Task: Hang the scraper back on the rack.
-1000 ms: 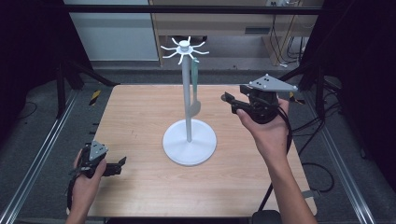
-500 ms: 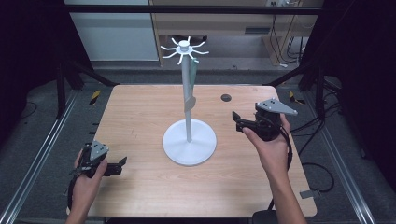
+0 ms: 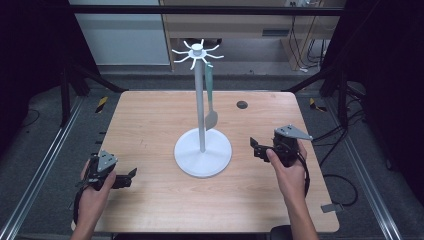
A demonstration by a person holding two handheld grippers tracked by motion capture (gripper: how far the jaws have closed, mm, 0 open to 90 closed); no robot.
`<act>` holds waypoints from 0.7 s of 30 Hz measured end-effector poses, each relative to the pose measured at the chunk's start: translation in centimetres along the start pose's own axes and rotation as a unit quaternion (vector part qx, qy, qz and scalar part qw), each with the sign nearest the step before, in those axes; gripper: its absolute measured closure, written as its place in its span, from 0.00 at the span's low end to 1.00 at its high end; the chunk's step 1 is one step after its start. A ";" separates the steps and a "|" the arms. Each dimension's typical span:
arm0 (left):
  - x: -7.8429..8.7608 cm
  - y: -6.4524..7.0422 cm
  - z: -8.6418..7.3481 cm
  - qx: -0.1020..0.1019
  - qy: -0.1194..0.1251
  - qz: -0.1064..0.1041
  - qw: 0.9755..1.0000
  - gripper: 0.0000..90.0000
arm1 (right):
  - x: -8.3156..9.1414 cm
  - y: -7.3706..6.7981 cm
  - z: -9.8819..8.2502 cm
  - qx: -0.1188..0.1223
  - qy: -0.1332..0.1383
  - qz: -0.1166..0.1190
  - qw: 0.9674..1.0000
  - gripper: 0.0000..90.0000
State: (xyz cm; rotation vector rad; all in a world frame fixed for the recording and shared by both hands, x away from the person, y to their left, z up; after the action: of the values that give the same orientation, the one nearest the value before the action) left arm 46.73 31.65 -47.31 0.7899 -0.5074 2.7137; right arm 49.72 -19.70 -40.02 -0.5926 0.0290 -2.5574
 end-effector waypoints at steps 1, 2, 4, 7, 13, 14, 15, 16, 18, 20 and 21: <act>0.0 0.0 0.0 0.000 0.000 0.001 1.000 0.03 | -0.1 0.1 -0.3 -0.003 -0.003 0.000 1.000 0.10; 0.0 0.0 0.0 0.001 0.000 0.001 1.000 0.03 | -0.3 0.2 -0.6 -0.007 -0.006 -0.002 1.000 0.11; 0.0 -0.1 0.0 0.001 0.002 0.002 1.000 0.03 | -0.7 0.5 -1.5 -0.010 -0.017 -0.004 1.000 0.11; 0.1 -0.2 0.0 0.001 0.002 0.003 1.000 0.03 | -1.2 0.9 -2.5 -0.016 -0.026 -0.003 1.000 0.11; 0.1 0.0 0.0 -0.003 0.003 0.003 1.000 0.03 | -2.2 1.2 -4.4 -0.003 -0.065 -0.007 0.998 0.13; 0.1 0.0 0.0 -0.004 0.002 0.004 1.000 0.03 | -2.3 1.2 -4.6 0.006 -0.075 -0.009 0.997 0.14; 0.0 0.1 0.0 -0.005 0.000 0.005 1.000 0.03 | -2.4 1.3 -4.8 0.015 -0.085 -0.015 0.996 0.14; 0.0 0.1 0.0 -0.004 -0.002 0.006 1.000 0.03 | -2.5 1.3 -5.1 0.022 -0.090 -0.020 0.995 0.14; 0.0 0.1 0.0 -0.003 -0.003 0.008 1.000 0.03 | -2.7 1.6 -5.5 0.022 -0.100 -0.017 0.995 0.14; -0.1 0.1 0.0 -0.002 -0.003 0.008 1.000 0.03 | -2.8 1.9 -6.0 0.021 -0.113 -0.017 0.993 0.14; -0.1 0.1 0.0 -0.002 -0.004 0.008 1.000 0.03 | -2.9 2.1 -6.3 0.021 -0.120 -0.017 0.992 0.14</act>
State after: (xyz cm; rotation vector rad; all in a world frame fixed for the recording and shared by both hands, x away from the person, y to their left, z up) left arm 46.82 31.55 -47.41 0.7990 -0.5242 2.7245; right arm 50.33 -20.69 -47.15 -0.8871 -0.1200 -2.4949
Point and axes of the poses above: each handheld gripper's, and its own axes: x roughly backward along the jaws, z roughly out of its top, y roughly to its right, the point moved 1 cm from there along -x, roughly forward along the jaws, and after that the axes turned 8 degrees about z, right-handed, at the moved point
